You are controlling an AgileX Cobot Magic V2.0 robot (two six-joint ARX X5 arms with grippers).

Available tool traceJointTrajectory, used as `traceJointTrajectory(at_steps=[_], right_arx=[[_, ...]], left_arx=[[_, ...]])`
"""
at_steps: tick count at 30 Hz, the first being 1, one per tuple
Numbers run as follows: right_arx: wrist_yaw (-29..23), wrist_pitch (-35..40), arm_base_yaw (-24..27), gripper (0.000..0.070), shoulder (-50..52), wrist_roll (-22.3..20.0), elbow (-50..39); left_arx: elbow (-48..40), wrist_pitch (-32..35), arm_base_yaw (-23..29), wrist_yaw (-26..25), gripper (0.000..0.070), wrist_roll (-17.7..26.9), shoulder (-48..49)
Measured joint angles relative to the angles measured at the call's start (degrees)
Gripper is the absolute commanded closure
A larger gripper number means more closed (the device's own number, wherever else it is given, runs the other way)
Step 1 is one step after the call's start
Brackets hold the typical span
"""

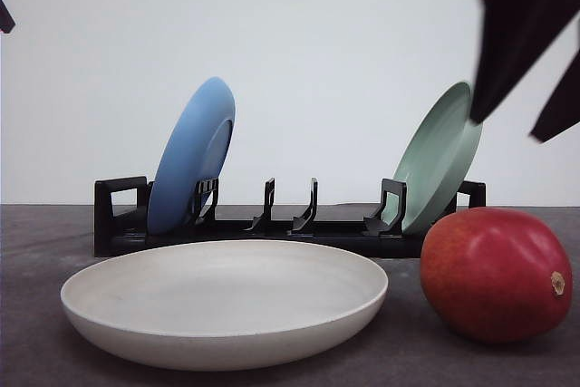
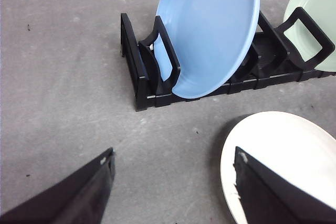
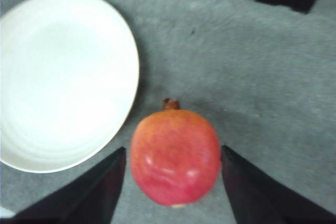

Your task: Place pomegranate in white plate

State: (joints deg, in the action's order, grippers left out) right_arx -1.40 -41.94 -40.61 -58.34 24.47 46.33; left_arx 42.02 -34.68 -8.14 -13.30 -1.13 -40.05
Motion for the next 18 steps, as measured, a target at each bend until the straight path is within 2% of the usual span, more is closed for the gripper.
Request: traceJointTrajectory(at_steps=[2,5,18], right_arx=[[-0.14,1.18,-0.91,0.0154,-2.86,-0.01,0.48],[-0.46,1.49,-1.30,0.0119,-6.47,0.01,0.50],[-1.76,2.38,-1.22,0.0114,-16.38,-0.20,0.50]], left_arx=[[0.00,0.00,-0.02,0.00,0.0267,0.00,0.00],[0.00,0.00,-0.02,0.00,0.0268,0.00,0.00],[0.00,0.00,-0.02,0.00,0.0270,0.00,0.00]])
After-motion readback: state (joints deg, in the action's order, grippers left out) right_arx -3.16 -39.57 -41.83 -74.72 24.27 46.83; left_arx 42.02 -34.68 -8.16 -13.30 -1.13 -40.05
